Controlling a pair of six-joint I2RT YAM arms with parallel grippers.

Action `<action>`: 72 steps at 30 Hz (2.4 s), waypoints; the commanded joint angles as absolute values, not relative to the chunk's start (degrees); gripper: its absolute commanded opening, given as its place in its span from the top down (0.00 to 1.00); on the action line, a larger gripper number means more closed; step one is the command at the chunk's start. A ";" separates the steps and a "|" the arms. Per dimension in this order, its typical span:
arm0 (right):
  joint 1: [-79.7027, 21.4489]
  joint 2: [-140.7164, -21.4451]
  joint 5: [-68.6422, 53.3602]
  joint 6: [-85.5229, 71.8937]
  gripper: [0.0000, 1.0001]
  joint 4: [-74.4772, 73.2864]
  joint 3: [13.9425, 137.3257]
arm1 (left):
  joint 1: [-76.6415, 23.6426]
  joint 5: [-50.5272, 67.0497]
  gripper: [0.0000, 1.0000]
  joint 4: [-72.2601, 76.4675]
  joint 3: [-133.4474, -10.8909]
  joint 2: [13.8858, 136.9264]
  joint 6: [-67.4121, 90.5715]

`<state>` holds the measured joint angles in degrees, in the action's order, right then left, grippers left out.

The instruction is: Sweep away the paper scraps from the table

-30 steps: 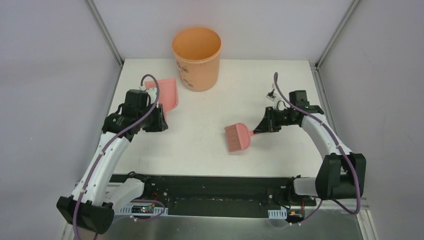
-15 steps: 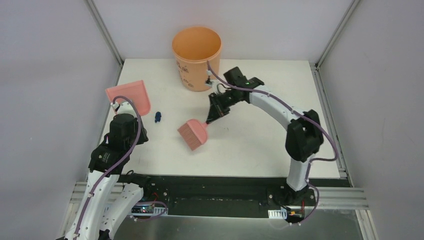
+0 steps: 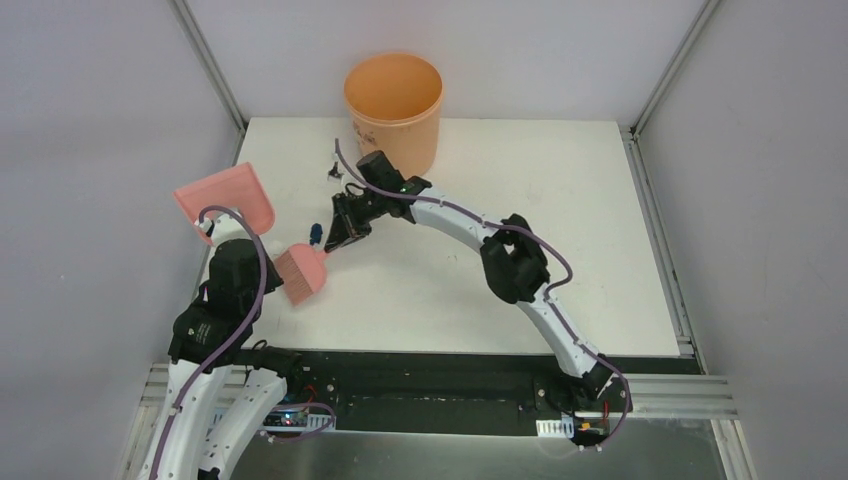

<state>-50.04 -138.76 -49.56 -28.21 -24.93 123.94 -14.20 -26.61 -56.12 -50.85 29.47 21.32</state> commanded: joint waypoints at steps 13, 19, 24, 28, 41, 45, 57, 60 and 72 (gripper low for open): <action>-60.47 -151.39 -34.24 -56.10 1.00 -20.00 135.91 | -13.98 -27.34 1.00 -54.41 -51.25 27.94 22.17; -59.15 -143.43 -23.60 -53.01 1.00 -32.32 128.06 | -13.97 -27.25 1.00 -54.23 -51.07 27.26 22.06; -55.08 -129.84 -18.92 -48.69 1.00 -30.04 107.80 | -13.98 -26.27 1.00 -54.01 -51.00 27.59 21.85; -51.35 -117.51 -14.38 -42.55 1.00 -27.24 93.11 | -14.03 -25.95 1.00 -53.67 -50.89 26.97 21.71; -52.83 -131.63 -36.41 -52.09 1.00 -10.08 118.73 | -14.00 -25.34 1.00 -53.17 -50.54 28.07 21.18; -54.63 -143.07 -34.74 -54.43 1.00 -5.81 131.45 | -14.06 -24.50 1.00 -53.02 -50.45 28.29 21.02; -58.28 -148.53 -9.56 -52.19 1.00 -26.82 147.32 | -14.07 -21.61 1.00 -51.80 -50.12 30.12 19.91; -57.99 -148.15 -5.33 -51.93 1.00 -29.94 146.54 | -14.06 -21.29 1.00 -51.77 -50.10 29.79 19.86; -52.58 -141.04 -1.08 -52.79 1.00 -32.00 130.58 | -14.06 -20.23 1.00 -51.09 -49.83 28.39 19.51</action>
<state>-55.11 -147.28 -5.63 -52.99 -27.66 135.90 -14.20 -21.47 -53.95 -49.82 29.12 20.23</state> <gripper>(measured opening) 0.117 0.274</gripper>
